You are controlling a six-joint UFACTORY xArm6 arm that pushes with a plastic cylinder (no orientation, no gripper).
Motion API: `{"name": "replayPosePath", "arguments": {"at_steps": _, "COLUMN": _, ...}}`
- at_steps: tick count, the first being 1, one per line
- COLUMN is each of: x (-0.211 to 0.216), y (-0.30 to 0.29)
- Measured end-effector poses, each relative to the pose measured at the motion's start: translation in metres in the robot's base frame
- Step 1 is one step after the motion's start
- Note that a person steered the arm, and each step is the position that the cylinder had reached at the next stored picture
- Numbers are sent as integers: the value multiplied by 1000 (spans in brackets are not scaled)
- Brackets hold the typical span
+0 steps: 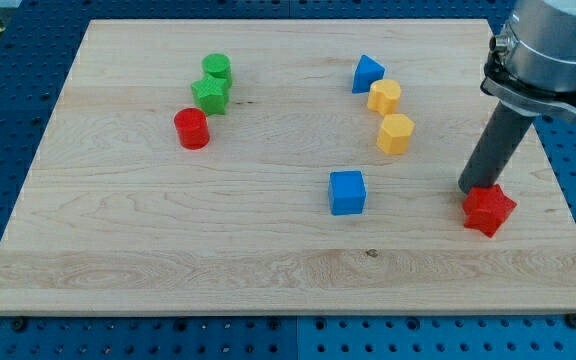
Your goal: Move the blue cube below the yellow hexagon
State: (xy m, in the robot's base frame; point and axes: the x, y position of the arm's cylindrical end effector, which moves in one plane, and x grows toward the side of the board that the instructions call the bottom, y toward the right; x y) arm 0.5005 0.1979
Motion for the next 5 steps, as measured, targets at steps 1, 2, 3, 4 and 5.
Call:
{"name": "replayPosePath", "arguments": {"at_steps": 1, "x": 10, "y": 0}}
{"name": "replayPosePath", "arguments": {"at_steps": 2, "x": 12, "y": -2}}
{"name": "replayPosePath", "arguments": {"at_steps": 3, "x": 13, "y": -31}}
{"name": "replayPosePath", "arguments": {"at_steps": 4, "x": 14, "y": -64}}
{"name": "replayPosePath", "arguments": {"at_steps": 5, "x": 23, "y": -76}}
